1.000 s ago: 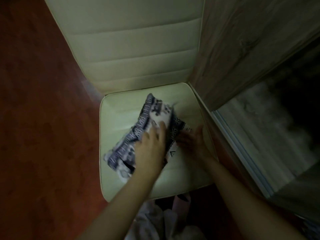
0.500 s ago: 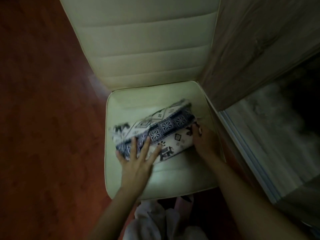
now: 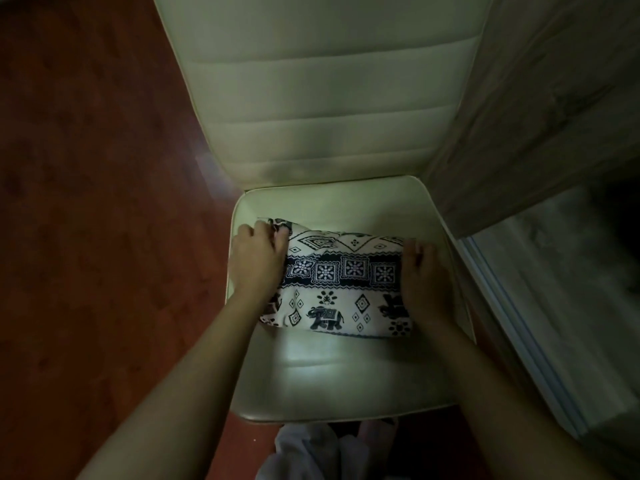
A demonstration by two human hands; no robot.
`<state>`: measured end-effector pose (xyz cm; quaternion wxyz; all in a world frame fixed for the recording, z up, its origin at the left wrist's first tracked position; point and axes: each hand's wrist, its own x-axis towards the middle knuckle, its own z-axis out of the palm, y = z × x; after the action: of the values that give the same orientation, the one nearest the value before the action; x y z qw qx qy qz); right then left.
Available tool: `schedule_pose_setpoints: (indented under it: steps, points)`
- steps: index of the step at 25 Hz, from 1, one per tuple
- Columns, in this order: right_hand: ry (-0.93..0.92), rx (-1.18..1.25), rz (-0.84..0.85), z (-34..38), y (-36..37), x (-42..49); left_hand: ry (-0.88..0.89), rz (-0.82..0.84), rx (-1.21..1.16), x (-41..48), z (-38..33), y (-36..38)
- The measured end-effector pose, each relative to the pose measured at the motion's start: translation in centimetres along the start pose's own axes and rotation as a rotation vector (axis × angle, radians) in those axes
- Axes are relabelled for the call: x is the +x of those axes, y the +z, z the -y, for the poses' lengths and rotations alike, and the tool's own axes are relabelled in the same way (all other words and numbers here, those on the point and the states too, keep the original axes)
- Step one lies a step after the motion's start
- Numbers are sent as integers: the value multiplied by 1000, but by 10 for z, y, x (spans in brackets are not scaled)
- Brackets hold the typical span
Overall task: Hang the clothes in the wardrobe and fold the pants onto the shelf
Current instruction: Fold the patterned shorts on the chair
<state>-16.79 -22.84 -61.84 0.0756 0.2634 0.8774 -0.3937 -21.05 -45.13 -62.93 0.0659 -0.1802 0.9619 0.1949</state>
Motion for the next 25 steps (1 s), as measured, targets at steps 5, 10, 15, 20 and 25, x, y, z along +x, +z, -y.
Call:
schedule_pose_setpoints:
  steps: [5, 10, 15, 20, 25]
  points:
    - [-195, -66, -60, -15, 2, 14, 291, -94, 270, 14, 1, 7]
    - [-179, -86, -51, -12, 7, 17, 355, -206, 117, 10, -15, 7]
    - [-39, -88, -93, -22, -4, 29, -168, -102, -24, 24, 13, 3]
    - [-1, 32, -114, -20, -1, 8, -136, -153, -142, -13, 21, 4]
    - [39, -25, -63, -37, 20, -34, -137, -53, -112, -75, 29, 26]
